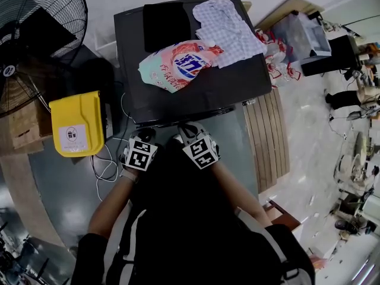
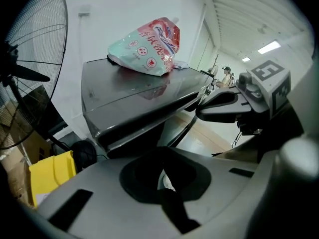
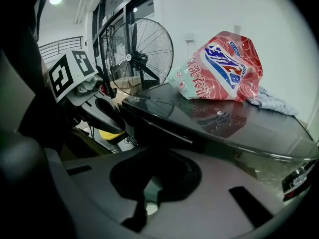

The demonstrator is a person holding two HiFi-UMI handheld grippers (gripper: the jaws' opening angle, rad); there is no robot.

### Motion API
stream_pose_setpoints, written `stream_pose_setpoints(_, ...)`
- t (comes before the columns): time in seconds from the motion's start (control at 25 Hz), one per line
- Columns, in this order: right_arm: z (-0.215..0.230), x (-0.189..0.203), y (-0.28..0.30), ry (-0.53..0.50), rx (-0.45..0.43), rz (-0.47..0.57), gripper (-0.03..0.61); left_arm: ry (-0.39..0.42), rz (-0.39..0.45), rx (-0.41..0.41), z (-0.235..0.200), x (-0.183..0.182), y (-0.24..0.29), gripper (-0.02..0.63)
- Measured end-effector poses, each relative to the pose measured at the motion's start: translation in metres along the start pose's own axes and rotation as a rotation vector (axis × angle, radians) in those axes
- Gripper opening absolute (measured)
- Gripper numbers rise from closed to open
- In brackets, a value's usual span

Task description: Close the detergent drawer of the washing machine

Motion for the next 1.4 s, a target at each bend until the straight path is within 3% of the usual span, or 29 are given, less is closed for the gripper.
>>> stream_pose_setpoints(0.2, 0.003, -0.002, 0.003, -0.041, -0.002, -0.022, 0.015, 0.006, -0.029, 0.044, 0.001, -0.006, 0.005, 0.009)
stream_pose_setpoints(0.36, 0.015, -0.008, 0.006, 0.02, -0.012, -0.033, 0.015, -0.002, -0.016, 0.028, -0.009, -0.015, 0.005, 0.009)
stream_pose_setpoints(0.68, 0.013, -0.009, 0.01, -0.021, -0.008, -0.072, 0.015, 0.011, -0.066, 0.12, -0.006, -0.016, 0.01, 0.009)
stream_pose_setpoints(1.0, 0.011, -0.016, 0.004, 0.13, 0.002, -0.039, 0.015, 0.002, -0.031, 0.098, -0.016, -0.013, 0.001, 0.009)
stream_pose_setpoints(1.16, 0.003, -0.022, -0.005, 0.173, -0.014, -0.037, 0.015, -0.037, -0.012, 0.121, -0.02, -0.013, -0.014, 0.009)
stream_pose_setpoints(1.4, -0.009, -0.039, -0.024, 0.25, -0.027, 0.001, 0.015, -0.025, 0.039, 0.15, -0.026, -0.017, -0.044, 0.009)
Point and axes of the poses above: the fingertips, and each gripper's own axes: y forward along the fingers, z to its right, x out of its underside, the point moved 5 cm from there along -y, backward along the fingers, and after that the axes turned 10 degrees about -z, right-handed, at the moved point
